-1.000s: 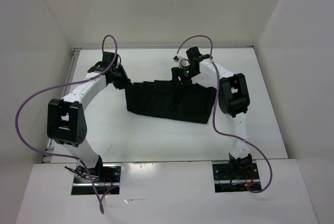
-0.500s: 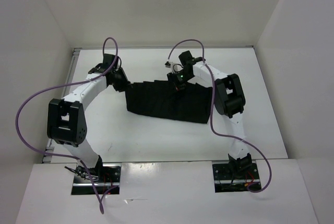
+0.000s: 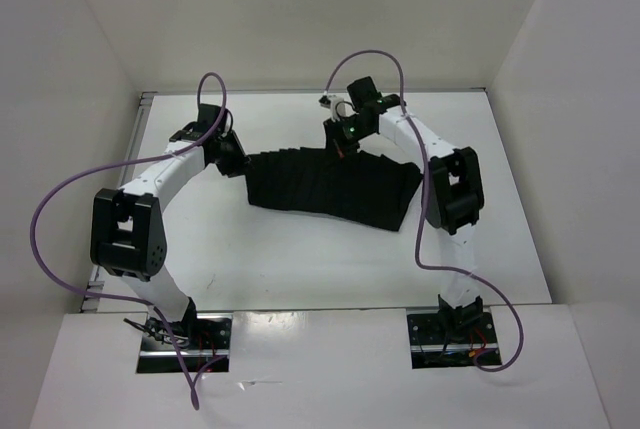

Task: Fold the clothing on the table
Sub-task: Fold the skirt

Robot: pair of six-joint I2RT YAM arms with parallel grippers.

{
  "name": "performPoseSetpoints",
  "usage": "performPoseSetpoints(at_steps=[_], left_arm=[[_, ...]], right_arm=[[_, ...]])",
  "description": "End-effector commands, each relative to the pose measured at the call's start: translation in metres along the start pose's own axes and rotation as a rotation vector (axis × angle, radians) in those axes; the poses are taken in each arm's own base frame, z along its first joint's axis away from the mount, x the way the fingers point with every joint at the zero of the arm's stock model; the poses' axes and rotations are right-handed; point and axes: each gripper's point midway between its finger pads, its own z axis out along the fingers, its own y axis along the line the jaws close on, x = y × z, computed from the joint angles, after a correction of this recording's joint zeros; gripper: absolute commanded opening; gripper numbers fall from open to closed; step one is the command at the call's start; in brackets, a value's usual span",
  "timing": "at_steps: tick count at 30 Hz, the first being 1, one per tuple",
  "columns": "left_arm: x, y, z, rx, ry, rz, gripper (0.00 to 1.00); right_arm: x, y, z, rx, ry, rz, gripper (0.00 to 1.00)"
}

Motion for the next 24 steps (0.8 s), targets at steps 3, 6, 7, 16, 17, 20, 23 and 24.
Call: performPoseSetpoints(at_steps=[3, 6, 7, 16, 17, 20, 23, 24], left_arm=[[0.006, 0.005, 0.005, -0.005, 0.027, 0.001, 0.30], [0.006, 0.005, 0.005, -0.005, 0.027, 0.001, 0.30], [0.008, 0.006, 0.005, -0.010, 0.034, 0.000, 0.30], [0.013, 0.008, 0.001, -0.008, 0.046, 0.008, 0.30], [0.014, 0.007, 0.000, 0.000, 0.051, 0.008, 0.30], [0.013, 0.008, 0.004, -0.009, 0.047, -0.004, 0.30], [-0.010, 0.005, 0.005, -0.034, -0.038, -0.031, 0.25], [-0.023, -0.003, 0.004, -0.021, -0.073, -0.027, 0.24]], right_arm=[[-0.031, -0.017, -0.001, 0.053, -0.059, -0.016, 0.00], [-0.023, -0.043, 0.031, 0.061, -0.013, 0.029, 0.00], [-0.018, -0.058, 0.043, 0.096, -0.002, 0.047, 0.00], [-0.071, -0.099, 0.020, 0.327, -0.179, 0.050, 0.00], [-0.081, -0.091, 0.010, 0.327, -0.207, 0.034, 0.00], [-0.081, -0.088, 0.006, 0.327, -0.206, 0.035, 0.00], [-0.081, -0.084, 0.007, 0.300, -0.203, 0.023, 0.00], [-0.074, -0.086, 0.014, 0.291, -0.185, 0.033, 0.00]])
